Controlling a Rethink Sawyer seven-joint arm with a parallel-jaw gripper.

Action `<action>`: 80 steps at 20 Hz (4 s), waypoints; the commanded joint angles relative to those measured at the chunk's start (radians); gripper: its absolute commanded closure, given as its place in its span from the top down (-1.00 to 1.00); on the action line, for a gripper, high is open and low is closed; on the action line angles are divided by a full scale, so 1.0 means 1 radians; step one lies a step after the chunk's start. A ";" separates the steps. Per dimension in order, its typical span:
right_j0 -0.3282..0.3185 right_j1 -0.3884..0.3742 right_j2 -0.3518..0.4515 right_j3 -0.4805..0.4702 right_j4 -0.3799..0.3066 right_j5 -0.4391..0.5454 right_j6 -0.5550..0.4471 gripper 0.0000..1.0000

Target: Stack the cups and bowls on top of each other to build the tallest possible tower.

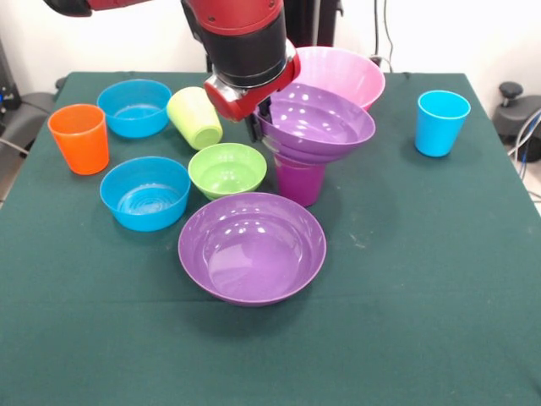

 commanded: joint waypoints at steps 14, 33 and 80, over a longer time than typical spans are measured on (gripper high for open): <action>-0.002 0.066 0.020 -0.035 -0.009 0.001 -0.247 -1.00; -0.103 0.016 0.121 -0.079 0.101 0.207 -0.364 -1.00; -0.120 0.096 0.114 -0.022 -0.046 0.036 -0.306 -1.00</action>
